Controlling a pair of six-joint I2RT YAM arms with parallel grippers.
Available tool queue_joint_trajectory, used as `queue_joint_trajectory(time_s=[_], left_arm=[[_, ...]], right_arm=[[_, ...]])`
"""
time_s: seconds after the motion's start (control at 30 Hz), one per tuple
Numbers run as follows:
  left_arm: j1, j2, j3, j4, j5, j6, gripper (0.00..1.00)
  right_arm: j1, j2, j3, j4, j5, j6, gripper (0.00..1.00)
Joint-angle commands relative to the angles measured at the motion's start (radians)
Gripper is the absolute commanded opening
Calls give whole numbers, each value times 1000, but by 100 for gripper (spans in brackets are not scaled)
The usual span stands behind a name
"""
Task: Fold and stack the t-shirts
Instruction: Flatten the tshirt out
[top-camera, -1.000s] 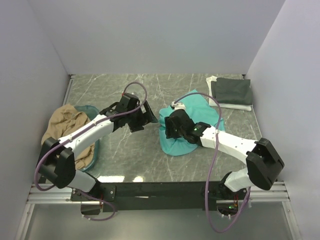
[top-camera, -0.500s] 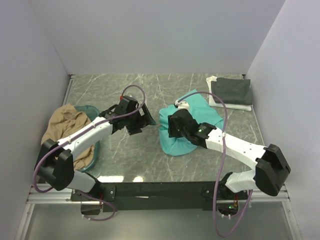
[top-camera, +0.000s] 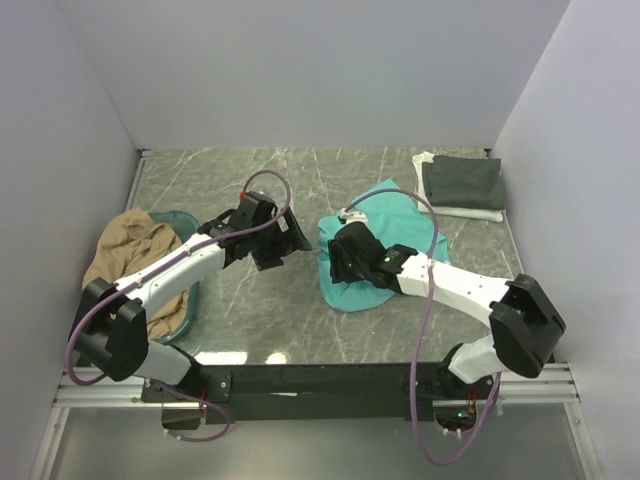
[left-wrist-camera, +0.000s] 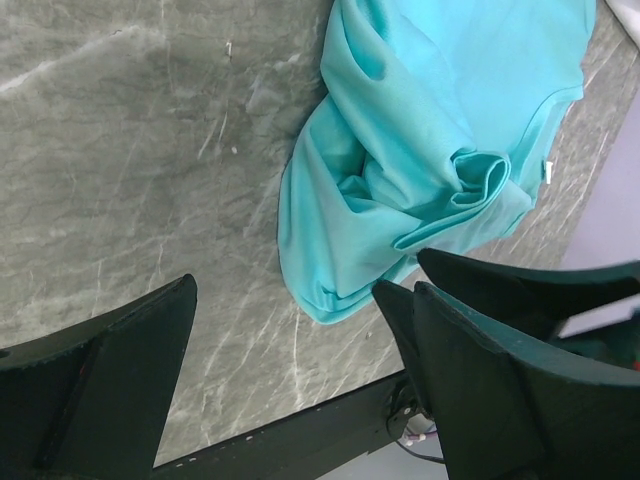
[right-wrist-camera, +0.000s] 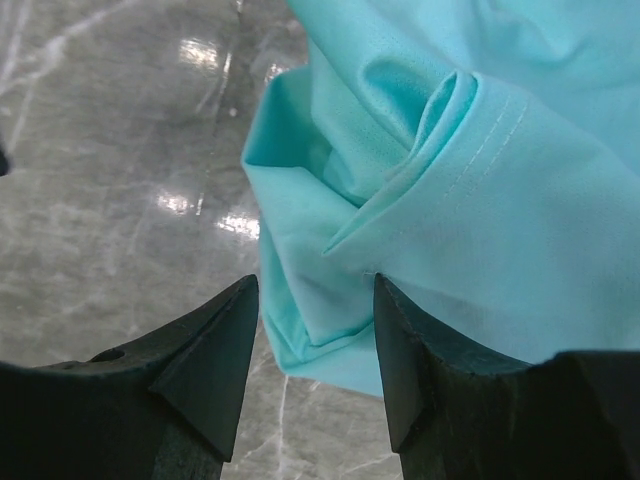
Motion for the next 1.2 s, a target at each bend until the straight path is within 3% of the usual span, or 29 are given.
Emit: queue_joint_trajectory(time_s=[0.0, 0.43, 0.67, 0.83, 0.87, 0.9, 1.0, 1.17], left_arm=[[4, -13, 21, -3, -10, 10, 95], [4, -16, 15, -18, -16, 11, 95], [4, -13, 19, -23, -19, 16, 95], [4, -15, 16, -32, -28, 19, 95], [5, -15, 15, -34, -29, 20, 95], [5, -16, 15, -32, -31, 20, 96], [5, -15, 15, -31, -33, 22, 96], [4, 10, 32, -53, -54, 42, 95]], right_arm=[[4, 34, 58, 10, 30, -10, 57], [-42, 62, 61, 30, 70, 4, 55], [-65, 80, 34, 50, 53, 5, 49], [-68, 66, 43, 25, 62, 8, 36], [-71, 63, 46, 19, 64, 10, 30], [-69, 60, 51, -1, 69, 14, 16], [-79, 33, 51, -34, 82, 27, 0], [-160, -88, 37, -114, 105, 56, 0]])
